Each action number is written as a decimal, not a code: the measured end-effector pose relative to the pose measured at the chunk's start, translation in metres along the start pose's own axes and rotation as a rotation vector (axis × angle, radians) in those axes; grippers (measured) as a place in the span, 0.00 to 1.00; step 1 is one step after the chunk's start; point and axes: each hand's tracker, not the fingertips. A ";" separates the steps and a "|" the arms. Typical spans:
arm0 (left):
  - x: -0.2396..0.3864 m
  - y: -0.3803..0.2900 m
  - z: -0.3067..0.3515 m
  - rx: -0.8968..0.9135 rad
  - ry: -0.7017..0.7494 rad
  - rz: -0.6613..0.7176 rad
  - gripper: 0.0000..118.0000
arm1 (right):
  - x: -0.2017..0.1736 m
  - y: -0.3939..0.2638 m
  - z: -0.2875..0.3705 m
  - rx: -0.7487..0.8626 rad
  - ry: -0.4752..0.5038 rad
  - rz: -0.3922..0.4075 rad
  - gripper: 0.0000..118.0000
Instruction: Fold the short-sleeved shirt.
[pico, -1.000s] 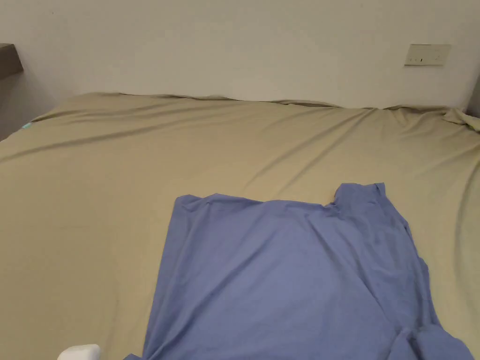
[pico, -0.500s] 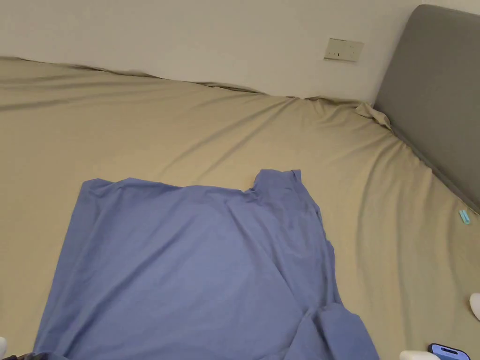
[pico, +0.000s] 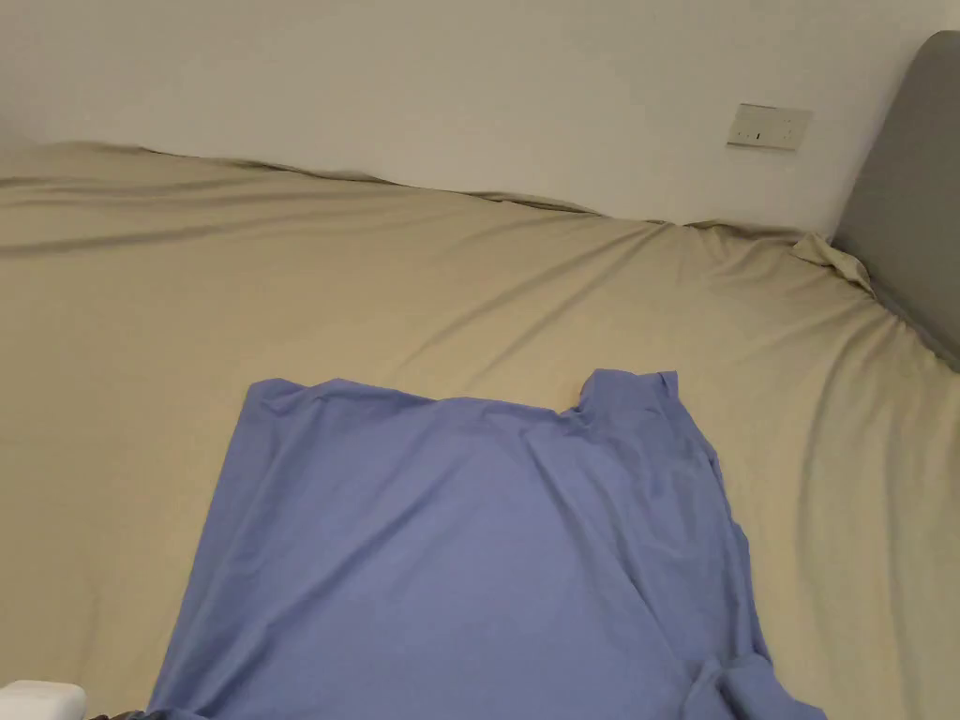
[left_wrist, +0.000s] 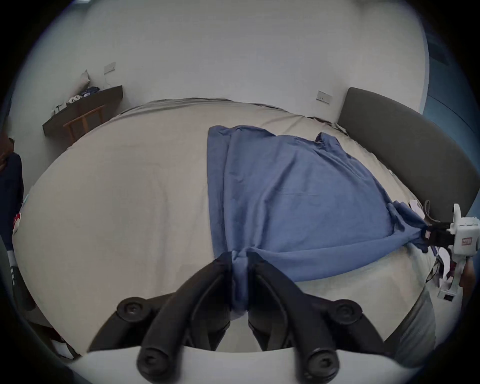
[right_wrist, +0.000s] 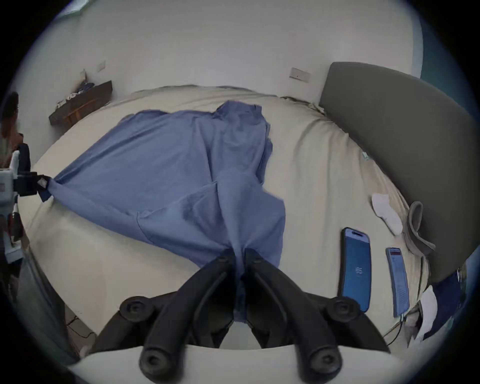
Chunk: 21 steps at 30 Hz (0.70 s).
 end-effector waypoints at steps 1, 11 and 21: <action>0.002 0.004 0.004 0.011 -0.001 -0.010 0.08 | 0.001 0.004 0.007 0.008 0.004 0.005 0.07; -0.008 0.099 -0.030 -0.045 -0.063 -0.231 0.08 | 0.019 0.109 -0.030 0.026 0.056 0.132 0.07; -0.031 0.176 -0.154 -0.296 -0.129 -0.247 0.17 | 0.035 0.201 -0.171 -0.145 0.141 0.075 0.14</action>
